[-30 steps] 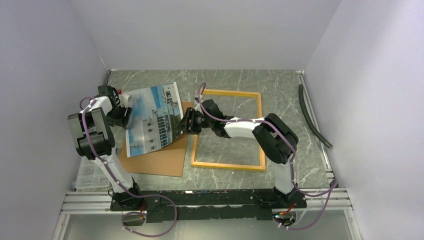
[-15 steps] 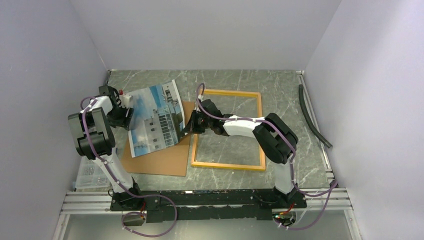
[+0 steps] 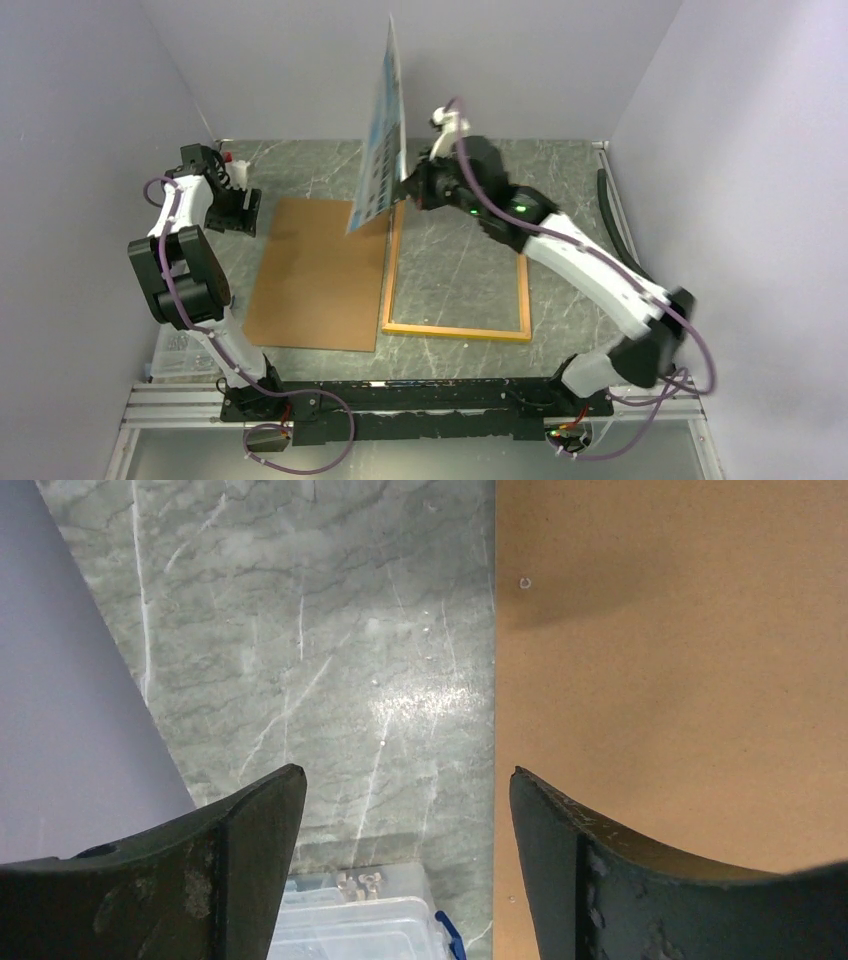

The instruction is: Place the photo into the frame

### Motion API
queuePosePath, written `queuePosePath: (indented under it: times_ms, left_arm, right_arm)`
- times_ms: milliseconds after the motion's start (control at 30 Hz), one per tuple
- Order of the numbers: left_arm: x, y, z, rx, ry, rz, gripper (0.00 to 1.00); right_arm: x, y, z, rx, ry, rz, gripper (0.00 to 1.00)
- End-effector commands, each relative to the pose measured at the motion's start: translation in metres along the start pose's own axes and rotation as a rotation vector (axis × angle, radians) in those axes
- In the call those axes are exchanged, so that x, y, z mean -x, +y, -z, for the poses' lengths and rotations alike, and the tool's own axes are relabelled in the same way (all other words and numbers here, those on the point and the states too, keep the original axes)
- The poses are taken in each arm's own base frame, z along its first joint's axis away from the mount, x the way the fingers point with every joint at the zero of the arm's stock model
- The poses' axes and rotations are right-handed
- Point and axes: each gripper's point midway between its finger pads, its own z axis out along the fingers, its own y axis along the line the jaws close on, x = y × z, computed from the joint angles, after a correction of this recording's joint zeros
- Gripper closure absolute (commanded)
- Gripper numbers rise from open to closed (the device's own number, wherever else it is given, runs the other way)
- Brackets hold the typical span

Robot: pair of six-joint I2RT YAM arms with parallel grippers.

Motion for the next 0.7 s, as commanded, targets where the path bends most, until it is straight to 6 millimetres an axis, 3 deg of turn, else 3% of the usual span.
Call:
queuePosePath:
  times_ms: [0, 167, 333, 467, 667]
  left_arm:
    - [0.004, -0.005, 0.020, -0.016, -0.024, 0.024, 0.20]
    - [-0.001, -0.005, 0.019, -0.014, -0.011, 0.025, 0.21]
    - [0.001, -0.010, 0.023, -0.030, -0.010, 0.035, 0.22]
    - [0.004, -0.016, 0.028, -0.032, -0.014, 0.029, 0.23]
    - [0.003, -0.019, 0.031, -0.027, -0.017, 0.023, 0.23]
  right_arm:
    - [0.033, -0.044, 0.090, -0.268, -0.035, 0.216, 1.00]
    - [0.036, -0.060, 0.150, -0.365, -0.026, 0.294, 1.00]
    - [0.020, -0.075, 0.168, -0.493, 0.133, 0.354, 1.00]
    - [-0.005, -0.067, 0.149, -0.549, 0.268, 0.420, 1.00]
    - [-0.080, -0.034, 0.098, -0.521, 0.563, 0.565, 1.00]
